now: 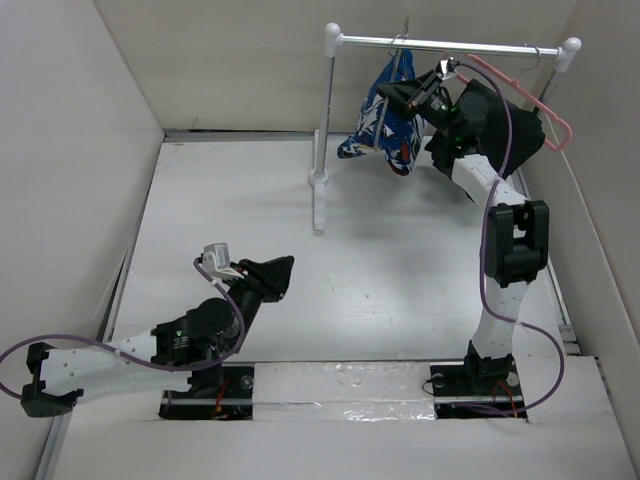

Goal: Place the trousers on the hanger
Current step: Place the hanger at the clothesline.

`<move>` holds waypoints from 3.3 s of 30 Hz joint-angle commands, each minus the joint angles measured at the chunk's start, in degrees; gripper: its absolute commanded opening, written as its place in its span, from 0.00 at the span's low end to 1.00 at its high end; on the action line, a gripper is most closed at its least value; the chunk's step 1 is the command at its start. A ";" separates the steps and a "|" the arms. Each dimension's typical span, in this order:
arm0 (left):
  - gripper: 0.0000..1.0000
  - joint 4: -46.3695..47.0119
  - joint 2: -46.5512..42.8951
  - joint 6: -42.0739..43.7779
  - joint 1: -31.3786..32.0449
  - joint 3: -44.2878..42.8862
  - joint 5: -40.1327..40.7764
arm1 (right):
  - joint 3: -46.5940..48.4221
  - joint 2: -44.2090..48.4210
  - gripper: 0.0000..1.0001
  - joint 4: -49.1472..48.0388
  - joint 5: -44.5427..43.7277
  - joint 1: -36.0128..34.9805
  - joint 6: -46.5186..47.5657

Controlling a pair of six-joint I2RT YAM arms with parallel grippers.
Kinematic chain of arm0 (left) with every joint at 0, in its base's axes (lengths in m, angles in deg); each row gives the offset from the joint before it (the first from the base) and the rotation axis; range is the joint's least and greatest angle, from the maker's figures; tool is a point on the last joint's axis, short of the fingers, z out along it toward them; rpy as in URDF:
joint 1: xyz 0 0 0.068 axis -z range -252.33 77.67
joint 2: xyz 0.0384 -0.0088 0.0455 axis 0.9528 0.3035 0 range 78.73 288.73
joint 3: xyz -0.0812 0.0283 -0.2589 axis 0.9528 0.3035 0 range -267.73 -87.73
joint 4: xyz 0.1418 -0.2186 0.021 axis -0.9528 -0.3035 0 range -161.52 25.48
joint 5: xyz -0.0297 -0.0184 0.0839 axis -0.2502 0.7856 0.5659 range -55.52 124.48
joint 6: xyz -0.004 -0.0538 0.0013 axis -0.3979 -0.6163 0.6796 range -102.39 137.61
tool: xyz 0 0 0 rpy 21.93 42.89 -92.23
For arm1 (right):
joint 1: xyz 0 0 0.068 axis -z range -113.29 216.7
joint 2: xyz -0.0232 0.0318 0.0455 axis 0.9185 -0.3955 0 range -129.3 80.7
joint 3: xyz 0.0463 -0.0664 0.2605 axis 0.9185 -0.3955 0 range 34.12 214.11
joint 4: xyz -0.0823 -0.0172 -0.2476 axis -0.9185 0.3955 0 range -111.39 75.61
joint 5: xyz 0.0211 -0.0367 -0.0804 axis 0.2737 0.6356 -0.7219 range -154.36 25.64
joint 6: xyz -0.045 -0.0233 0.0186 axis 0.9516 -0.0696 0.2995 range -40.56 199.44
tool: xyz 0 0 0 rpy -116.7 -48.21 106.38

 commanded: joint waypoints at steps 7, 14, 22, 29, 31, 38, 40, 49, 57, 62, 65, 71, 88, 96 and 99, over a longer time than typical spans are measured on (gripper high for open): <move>0.22 2.52 1.65 1.82 0.34 -0.77 1.66 | -2.32 2.38 0.22 -18.13 0.07 0.43 -0.58; 0.22 3.05 3.06 2.44 0.34 -1.39 1.75 | -6.10 3.26 0.26 -20.59 0.60 0.96 -0.93; 0.22 2.44 2.89 2.35 0.34 -1.65 1.84 | -4.35 3.87 0.04 -19.82 1.83 0.96 0.02; 0.22 2.44 3.41 2.00 0.34 -1.56 1.84 | -6.54 7.39 0.00 -21.29 2.97 -0.35 0.04; 0.22 2.43 3.59 1.74 0.34 -1.57 1.75 | -6.63 7.40 0.00 -23.31 3.06 -0.88 -0.93; 0.22 2.08 3.33 1.47 0.34 -1.13 2.01 | 2.15 5.03 0.00 -20.59 3.85 -0.89 -2.51; 0.22 1.91 3.33 1.38 0.34 -1.04 1.93 | 4.25 4.76 0.00 -18.06 3.50 -0.89 -1.99; 0.22 0.94 3.50 1.38 0.34 -2.09 2.19 | 10.24 -0.68 0.01 -14.79 2.80 -0.36 -2.69; 0.23 0.41 3.41 1.65 0.34 -2.53 2.45 | 10.07 -2.97 0.02 -17.87 2.36 1.39 -5.50; 0.22 -0.37 4.29 1.65 0.34 -3.76 2.63 | 14.54 -5.43 0.01 -18.39 1.83 1.40 -8.04; 0.22 -1.17 5.52 1.03 0.34 -4.82 2.72 | 16.21 -7.37 0.01 -19.62 1.39 1.92 -9.89; 0.22 -1.70 7.11 -1.16 0.34 -4.56 4.65 | 22.19 -12.02 0.01 -20.77 0.24 3.59 -14.11; 0.22 -3.37 8.77 -2.13 0.34 -6.49 4.65 | 6.65 -9.75 0.26 -36.75 0.51 4.65 -18.86; 0.22 -1.08 10.62 -1.34 0.34 -7.37 2.81 | -11.60 0.70 0.69 -38.96 1.65 5.70 -12.37; 0.22 -0.03 10.36 -0.99 0.34 -7.19 1.84 | -17.16 6.59 1.00 -37.03 1.74 5.71 -7.36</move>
